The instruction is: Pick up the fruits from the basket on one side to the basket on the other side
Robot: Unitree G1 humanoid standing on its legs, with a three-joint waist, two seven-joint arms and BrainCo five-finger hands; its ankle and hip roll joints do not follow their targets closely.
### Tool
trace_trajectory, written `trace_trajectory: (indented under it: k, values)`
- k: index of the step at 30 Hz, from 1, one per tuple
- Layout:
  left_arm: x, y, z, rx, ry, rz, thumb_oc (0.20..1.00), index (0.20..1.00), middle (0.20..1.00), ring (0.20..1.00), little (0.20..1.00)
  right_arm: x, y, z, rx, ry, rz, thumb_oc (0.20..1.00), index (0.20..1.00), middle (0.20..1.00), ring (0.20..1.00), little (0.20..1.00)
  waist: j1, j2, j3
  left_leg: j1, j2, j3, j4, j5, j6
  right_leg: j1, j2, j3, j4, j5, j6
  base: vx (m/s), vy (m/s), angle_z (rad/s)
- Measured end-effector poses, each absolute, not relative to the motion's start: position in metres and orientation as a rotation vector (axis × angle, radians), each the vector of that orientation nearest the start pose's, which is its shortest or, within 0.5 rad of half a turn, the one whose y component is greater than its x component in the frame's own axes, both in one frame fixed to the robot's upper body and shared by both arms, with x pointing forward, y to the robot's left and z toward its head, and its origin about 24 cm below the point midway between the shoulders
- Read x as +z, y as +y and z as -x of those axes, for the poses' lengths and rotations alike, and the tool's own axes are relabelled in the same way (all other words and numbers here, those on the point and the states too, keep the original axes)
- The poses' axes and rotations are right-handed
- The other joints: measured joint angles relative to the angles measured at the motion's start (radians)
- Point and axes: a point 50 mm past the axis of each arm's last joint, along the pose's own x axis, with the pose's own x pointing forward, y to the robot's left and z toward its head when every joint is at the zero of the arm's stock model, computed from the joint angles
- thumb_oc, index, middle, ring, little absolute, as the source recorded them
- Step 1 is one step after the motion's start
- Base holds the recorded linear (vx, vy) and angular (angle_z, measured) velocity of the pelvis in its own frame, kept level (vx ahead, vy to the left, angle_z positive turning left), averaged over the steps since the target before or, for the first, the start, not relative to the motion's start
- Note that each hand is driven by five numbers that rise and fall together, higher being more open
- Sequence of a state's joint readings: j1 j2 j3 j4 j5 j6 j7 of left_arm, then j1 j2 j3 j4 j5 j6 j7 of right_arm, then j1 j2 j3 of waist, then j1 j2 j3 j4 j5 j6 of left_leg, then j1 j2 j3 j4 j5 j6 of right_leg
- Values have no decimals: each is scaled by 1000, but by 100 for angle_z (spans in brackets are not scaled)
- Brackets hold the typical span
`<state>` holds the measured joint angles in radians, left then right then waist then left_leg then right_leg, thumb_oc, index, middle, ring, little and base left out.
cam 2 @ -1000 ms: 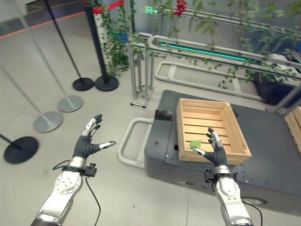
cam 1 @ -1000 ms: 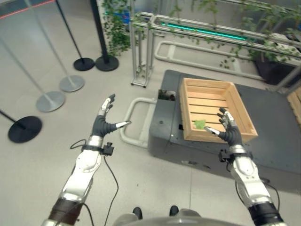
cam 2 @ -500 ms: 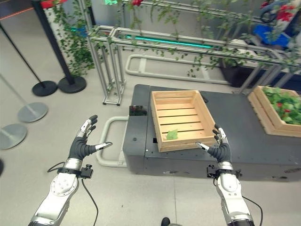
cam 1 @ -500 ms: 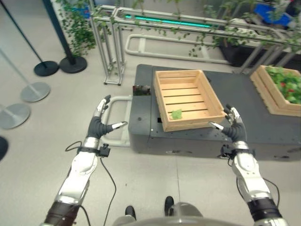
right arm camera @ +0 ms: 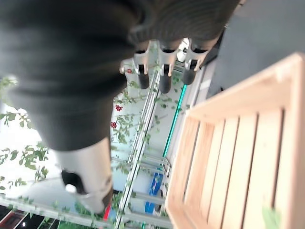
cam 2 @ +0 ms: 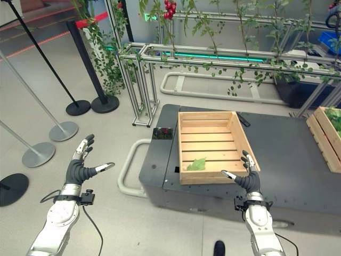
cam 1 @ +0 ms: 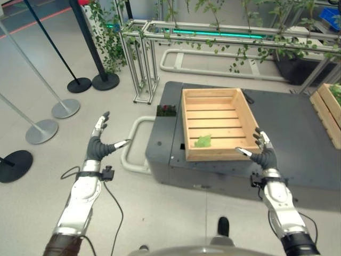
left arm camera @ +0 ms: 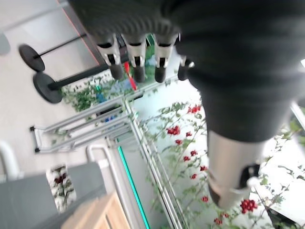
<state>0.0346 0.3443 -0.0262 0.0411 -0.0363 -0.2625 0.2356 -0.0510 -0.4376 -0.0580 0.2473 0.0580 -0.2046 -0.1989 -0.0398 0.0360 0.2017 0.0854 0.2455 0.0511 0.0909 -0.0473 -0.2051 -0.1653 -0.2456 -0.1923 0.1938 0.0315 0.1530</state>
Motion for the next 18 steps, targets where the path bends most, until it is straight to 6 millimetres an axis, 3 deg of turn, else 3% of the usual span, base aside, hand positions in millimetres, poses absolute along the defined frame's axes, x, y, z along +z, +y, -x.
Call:
trace_trajectory:
  k: [1,3,5,6,7,8,9,10,13,16,18]
  values:
    - [62,214,-242,179,-214,-260,1000,1000,1000,1000,1000,53,-270,-255,-280,-64,390,1000,1000,1000,1000,1000,5,2,-1,-13,10,-1,35,20,12,-13,18,-6,47,-37,-17,197,-541,12]
    - [63,224,-240,193,-203,-251,1000,1000,1000,1000,1000,62,-267,-260,-266,-103,389,1000,1000,1000,1000,1000,3,-33,9,-75,58,-86,160,89,38,-40,68,-22,167,-147,-70,223,-684,1]
    - [66,225,-241,181,-211,-246,1000,1000,1000,1000,1000,61,-265,-256,-259,-105,379,1000,1000,1000,1000,1000,17,-61,13,-134,81,-95,251,167,95,-27,94,-46,165,-180,-112,155,-435,12]
    - [69,221,-242,158,-226,-231,1000,1000,1000,1000,1000,61,-262,-252,-252,-113,368,1000,1000,1000,1000,1000,34,-89,19,-233,60,-101,376,223,122,8,116,-49,107,-172,-151,180,-351,11]
    - [69,219,-241,149,-224,-221,1000,1000,1000,1000,1000,62,-261,-252,-247,-120,361,1000,1000,1000,1000,1000,29,-103,22,-243,22,-119,405,176,66,19,103,-48,85,-146,-146,196,-319,10]
    - [67,217,-242,133,-215,-209,1000,1000,1000,1000,1000,65,-258,-254,-232,-133,359,1000,1000,1000,1000,1000,51,-107,26,-286,-83,-113,407,89,28,53,106,-47,22,-137,-160,225,-249,2]
    - [67,214,-242,126,-217,-198,1000,1000,1000,1000,1000,66,-258,-254,-230,-137,362,1000,1000,1000,1000,1000,54,-106,27,-297,-137,-105,385,63,41,70,106,-48,-1,-120,-166,165,-153,5]
    - [66,213,-241,117,-215,-203,1000,1000,1000,1000,1000,66,-255,-256,-219,-138,352,1000,1000,1000,1000,1000,57,-88,22,-307,-186,-59,290,27,82,103,139,-53,-60,-112,-169,296,-100,0]
    - [71,210,-243,100,-233,-211,1000,1000,1000,1000,1000,61,-246,-257,-191,-129,331,1000,1000,1000,1000,1000,72,-56,21,-322,-187,-17,140,44,102,166,196,-79,-121,-103,-199,348,-15,-7]
    - [73,210,-244,99,-241,-218,1000,1000,1000,1000,1000,57,-241,-256,-187,-118,309,1000,1000,1000,1000,1000,81,-52,22,-325,-123,-28,-22,89,120,252,243,-88,-195,-102,-193,387,63,-9]
    - [71,210,-243,98,-237,-226,1000,1000,1000,1000,1000,59,-242,-257,-187,-127,312,1000,1000,1000,1000,1000,80,-45,15,-304,-127,-35,-19,104,141,280,247,-74,-199,-127,-169,301,99,-27]
